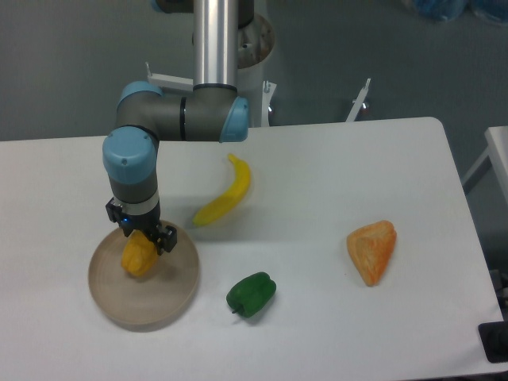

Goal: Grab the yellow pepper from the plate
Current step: 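Lower the gripper onto the yellow pepper and close on it, then lift the yellow pepper off the plate and carry it toward the orange wedge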

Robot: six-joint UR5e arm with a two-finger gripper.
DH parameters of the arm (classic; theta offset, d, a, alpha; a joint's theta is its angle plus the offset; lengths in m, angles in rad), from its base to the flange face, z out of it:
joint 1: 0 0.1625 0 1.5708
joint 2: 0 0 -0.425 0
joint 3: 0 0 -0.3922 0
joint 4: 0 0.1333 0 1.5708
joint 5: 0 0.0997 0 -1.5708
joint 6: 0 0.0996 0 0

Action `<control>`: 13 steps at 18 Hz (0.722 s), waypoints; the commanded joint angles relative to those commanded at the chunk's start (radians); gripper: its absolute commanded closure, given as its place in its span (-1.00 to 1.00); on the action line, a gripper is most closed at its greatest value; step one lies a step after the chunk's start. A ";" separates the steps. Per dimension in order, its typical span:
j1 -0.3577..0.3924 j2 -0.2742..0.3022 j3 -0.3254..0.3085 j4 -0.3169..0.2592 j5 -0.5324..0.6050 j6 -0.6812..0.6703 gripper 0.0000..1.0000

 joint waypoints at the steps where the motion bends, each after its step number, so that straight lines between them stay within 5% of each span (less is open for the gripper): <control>1: 0.000 0.000 0.000 0.000 0.000 0.000 -0.05; 9: 0.005 0.005 0.017 -0.003 -0.002 0.009 -0.03; 13: 0.050 0.015 0.075 -0.018 0.000 0.011 -0.04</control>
